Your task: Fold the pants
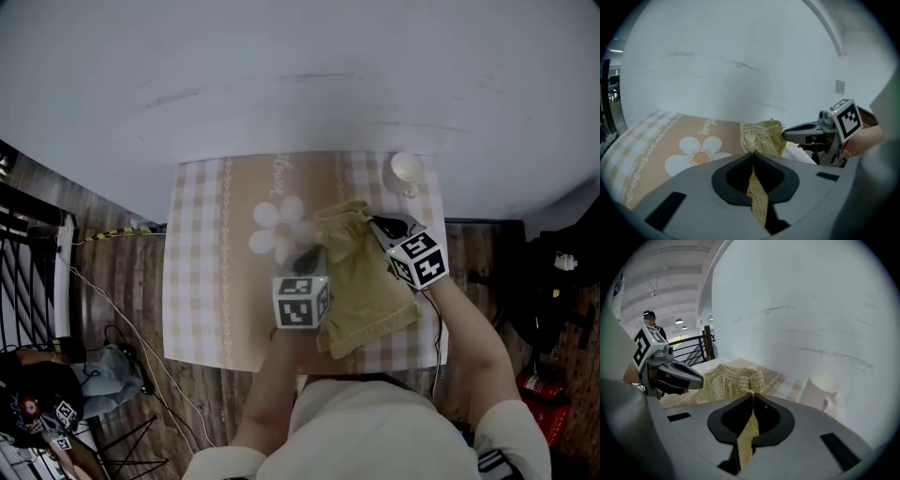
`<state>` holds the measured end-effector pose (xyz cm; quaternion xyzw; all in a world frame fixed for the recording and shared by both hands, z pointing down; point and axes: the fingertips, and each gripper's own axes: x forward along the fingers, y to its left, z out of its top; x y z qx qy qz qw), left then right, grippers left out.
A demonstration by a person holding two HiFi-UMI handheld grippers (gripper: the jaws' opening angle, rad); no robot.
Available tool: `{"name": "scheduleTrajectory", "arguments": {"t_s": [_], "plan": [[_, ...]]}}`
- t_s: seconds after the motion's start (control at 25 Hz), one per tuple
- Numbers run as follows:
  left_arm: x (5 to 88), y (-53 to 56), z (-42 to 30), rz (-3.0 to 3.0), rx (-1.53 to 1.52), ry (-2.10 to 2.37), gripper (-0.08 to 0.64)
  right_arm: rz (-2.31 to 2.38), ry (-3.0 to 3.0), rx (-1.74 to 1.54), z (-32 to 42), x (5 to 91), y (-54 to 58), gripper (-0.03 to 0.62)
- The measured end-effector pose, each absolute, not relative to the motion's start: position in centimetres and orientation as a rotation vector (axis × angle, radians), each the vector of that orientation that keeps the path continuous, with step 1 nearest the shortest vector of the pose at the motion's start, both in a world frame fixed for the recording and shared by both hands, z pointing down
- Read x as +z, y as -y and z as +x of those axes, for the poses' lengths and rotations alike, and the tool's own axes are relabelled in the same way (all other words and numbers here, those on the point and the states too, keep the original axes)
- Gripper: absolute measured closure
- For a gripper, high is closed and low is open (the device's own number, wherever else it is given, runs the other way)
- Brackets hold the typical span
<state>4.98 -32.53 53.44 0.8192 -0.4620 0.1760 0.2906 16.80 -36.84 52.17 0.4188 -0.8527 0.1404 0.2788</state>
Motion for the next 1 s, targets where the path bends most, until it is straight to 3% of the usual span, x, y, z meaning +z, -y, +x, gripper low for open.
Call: {"name": "scheduleTrajectory", "arguments": {"t_s": [1.0], "plan": [[54.6, 10.1, 7.1, 2.093, 0.662, 1.378, 0.546, 1.129, 2.346, 0.505, 23.1, 54.1, 14.0, 0.581]]}}
